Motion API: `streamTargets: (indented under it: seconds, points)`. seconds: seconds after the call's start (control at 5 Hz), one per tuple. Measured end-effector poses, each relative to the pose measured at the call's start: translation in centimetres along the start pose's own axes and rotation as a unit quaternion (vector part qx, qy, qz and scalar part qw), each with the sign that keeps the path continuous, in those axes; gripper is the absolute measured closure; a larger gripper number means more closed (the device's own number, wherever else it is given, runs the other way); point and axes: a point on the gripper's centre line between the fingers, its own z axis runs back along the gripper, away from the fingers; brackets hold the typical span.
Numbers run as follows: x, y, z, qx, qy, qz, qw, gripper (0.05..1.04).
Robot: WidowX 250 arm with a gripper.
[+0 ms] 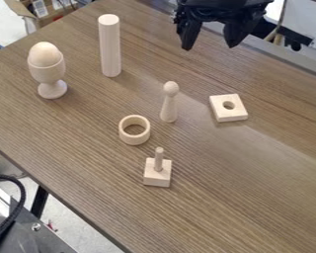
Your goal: Take off the thing on the hole and put it on top of the table
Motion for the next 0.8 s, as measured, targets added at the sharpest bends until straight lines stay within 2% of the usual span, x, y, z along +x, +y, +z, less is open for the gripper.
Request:
streamTargets:
  seconds: [0.2, 0.4, 0.6, 0.8]
  points:
    - [-1.7, 2.7, -0.2, -0.012, 0.023, 0.003, 0.9996, 0.094]
    - [-2.7, 4.4, 0.1, -0.023, 0.028, -0.031, 0.9988, 0.094]
    - [-3.2, 5.1, 0.5, -0.027, 0.018, -0.086, 0.9958, 0.094]
    - [-4.0, 6.0, 0.7, -0.045, 0.009, -0.119, 0.9918, 0.094]
